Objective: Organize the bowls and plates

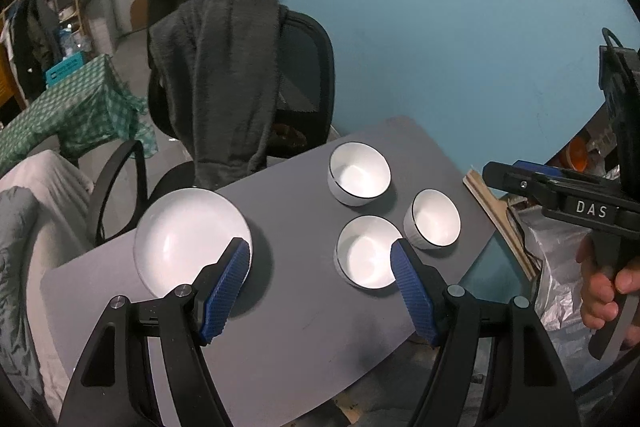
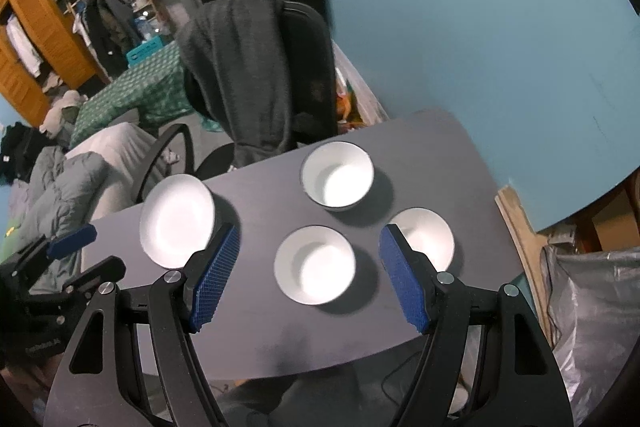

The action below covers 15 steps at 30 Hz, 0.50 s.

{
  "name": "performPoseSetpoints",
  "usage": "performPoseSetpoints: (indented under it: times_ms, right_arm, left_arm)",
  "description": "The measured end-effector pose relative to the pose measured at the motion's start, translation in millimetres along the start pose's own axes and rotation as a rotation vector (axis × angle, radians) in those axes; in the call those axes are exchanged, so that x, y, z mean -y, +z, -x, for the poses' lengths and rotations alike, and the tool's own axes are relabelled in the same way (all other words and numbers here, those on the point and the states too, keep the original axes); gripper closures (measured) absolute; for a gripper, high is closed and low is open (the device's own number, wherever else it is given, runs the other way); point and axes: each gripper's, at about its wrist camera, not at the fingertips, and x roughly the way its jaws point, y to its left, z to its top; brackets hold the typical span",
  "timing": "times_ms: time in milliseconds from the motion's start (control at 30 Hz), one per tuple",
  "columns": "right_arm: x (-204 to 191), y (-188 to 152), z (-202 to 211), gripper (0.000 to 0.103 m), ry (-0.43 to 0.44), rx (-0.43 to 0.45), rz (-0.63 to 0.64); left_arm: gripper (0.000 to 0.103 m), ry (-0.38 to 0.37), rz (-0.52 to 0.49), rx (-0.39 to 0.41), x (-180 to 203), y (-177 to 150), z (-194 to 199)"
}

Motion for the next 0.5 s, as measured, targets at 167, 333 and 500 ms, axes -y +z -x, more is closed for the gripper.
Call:
performPoseSetpoints:
  times_ms: [167, 333, 500]
  right_arm:
    - [24, -2, -6, 0.031, -0.015, -0.016, -0.036]
    - [46, -7, -22, 0.031, -0.030, -0.049, -0.086]
    - [61, -19, -46, 0.031, -0.018, -0.093, -0.099]
  left_arm:
    - [0.029, -0.013, -0.021, -0.026, 14, 6, -21]
    - [0.029, -0.014, -0.033, -0.064, 23, 7, -49]
    - [0.029, -0.013, -0.036, -0.114, 22, 3, -78]
